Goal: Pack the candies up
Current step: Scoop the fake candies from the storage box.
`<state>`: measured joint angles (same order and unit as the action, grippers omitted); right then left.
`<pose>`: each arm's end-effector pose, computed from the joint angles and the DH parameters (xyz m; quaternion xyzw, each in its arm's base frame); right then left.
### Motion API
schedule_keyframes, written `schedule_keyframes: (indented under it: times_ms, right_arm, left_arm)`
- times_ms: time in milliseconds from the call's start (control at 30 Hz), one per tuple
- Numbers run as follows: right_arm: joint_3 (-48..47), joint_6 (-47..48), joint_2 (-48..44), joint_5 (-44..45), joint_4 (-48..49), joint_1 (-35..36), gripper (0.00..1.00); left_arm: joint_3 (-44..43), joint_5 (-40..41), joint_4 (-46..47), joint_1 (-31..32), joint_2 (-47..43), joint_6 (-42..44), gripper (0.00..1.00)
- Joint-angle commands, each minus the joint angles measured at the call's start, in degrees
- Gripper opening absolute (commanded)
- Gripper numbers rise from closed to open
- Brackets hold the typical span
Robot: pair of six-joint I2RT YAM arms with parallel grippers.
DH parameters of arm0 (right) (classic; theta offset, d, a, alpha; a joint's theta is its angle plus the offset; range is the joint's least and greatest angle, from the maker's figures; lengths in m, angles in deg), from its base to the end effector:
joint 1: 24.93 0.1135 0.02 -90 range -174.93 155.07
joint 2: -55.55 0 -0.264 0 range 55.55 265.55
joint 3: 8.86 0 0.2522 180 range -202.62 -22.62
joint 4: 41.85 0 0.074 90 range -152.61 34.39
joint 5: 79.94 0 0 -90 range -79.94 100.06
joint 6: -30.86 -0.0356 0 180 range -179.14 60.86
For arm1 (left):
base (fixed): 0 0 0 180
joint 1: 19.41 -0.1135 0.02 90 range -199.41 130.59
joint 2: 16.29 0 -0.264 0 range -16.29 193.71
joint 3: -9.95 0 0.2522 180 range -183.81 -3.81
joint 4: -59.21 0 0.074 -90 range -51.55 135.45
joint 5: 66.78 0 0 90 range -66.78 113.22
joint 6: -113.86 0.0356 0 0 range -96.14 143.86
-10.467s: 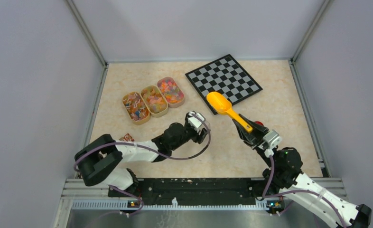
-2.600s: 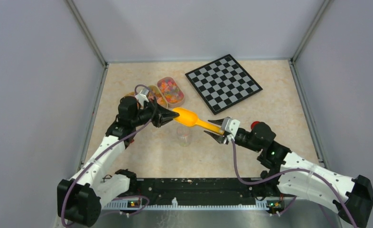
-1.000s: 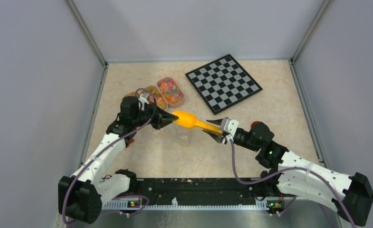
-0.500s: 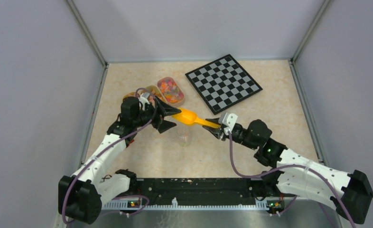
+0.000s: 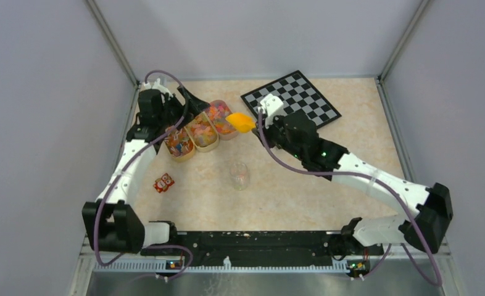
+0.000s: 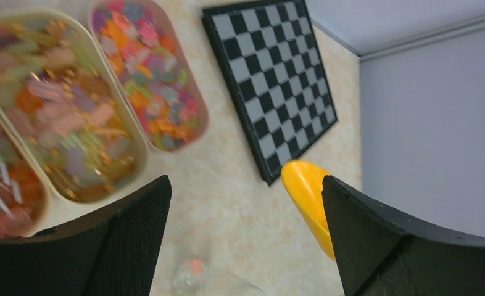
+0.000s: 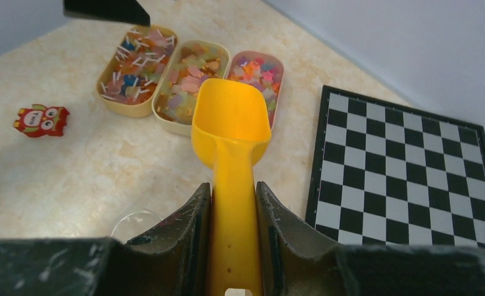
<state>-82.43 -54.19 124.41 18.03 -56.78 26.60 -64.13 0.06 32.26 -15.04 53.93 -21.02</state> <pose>0.1803 0.2190 0.3611 -0.3229 0.6954 0.2040 0.6087 0.2786 -0.0353 0.3370 -0.1791 0.8051 -0.3773 0.4212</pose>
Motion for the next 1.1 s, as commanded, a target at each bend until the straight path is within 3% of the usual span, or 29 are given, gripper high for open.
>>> schedule_keyframes:
  times_ms: [0, 400, 600, 1067]
  right_arm:
    - [-10.2, -4.5, 8.1, 4.9, -9.4, -0.3, 0.00]
    - [-28.5, -2.8, 28.5, 2.2, -16.7, -0.4, 0.00]
    - [-38.6, -1.0, 36.5, 3.8, -22.4, -0.4, 0.00]
    - [-49.5, 3.3, 46.7, 7.3, -27.6, -0.6, 0.00]
  left_arm:
    - [-7.2, 4.7, 2.6, -1.6, 8.7, 12.3, 0.93]
    - [-29.1, 8.2, 2.4, -3.7, 38.9, 24.7, 0.74]
    - [-35.1, -0.4, 5.1, -7.3, 48.2, 24.9, 0.58]
    - [-44.6, -14.6, 8.7, -9.5, 62.0, 18.9, 0.46]
